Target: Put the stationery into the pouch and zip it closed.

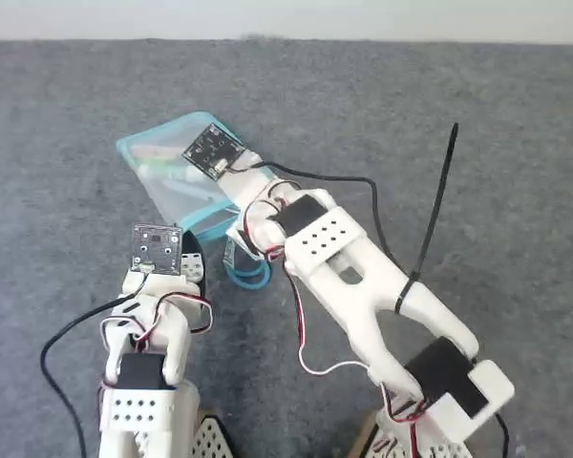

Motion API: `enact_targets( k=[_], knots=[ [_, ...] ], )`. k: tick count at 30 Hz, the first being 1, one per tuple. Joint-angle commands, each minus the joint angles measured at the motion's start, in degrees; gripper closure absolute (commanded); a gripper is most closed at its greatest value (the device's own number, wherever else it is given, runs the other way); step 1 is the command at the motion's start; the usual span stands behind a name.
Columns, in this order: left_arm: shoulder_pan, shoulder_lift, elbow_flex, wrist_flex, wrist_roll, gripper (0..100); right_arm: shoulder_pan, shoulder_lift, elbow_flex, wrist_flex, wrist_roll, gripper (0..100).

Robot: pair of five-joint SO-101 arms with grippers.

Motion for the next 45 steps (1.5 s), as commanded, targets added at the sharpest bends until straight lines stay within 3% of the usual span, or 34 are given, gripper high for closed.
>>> enact_targets(
  k=[1, 7, 11, 17, 21, 29, 36, 45],
  knots=[
    [0.18, -0.88, -1.36, -1.41, -0.70, 99, 1.71, -7.69, -5.54, 5.49, -0.26, 80.3],
    [0.18, -0.88, -1.45, -1.41, -0.70, 99, 2.33, -27.65, 3.16, 8.22, 0.35, 80.1],
    [0.18, -0.88, -2.51, 0.18, -0.70, 99, 7.43, -32.66, 12.31, 2.95, 3.69, 80.1],
    [-3.08, -0.88, -17.27, 18.55, -0.62, 99, 13.05, -26.68, 23.82, -8.92, 7.56, 80.1],
    [-5.45, -0.88, -25.36, 27.34, -0.62, 99, 12.09, -20.79, 24.79, -13.32, 7.56, 80.1],
    [-5.54, -0.88, -23.87, 25.05, -0.62, 99, 4.62, -16.57, 24.62, -15.52, 7.21, 80.1],
    [-7.30, -0.88, -23.08, 22.07, -0.35, 99, 0.92, -35.12, 30.24, -11.38, 4.04, 80.1],
    [-7.30, -0.88, -20.09, 18.90, -0.35, 99, 0.22, -46.20, 44.04, -19.12, 12.13, 80.1]
  ],
)
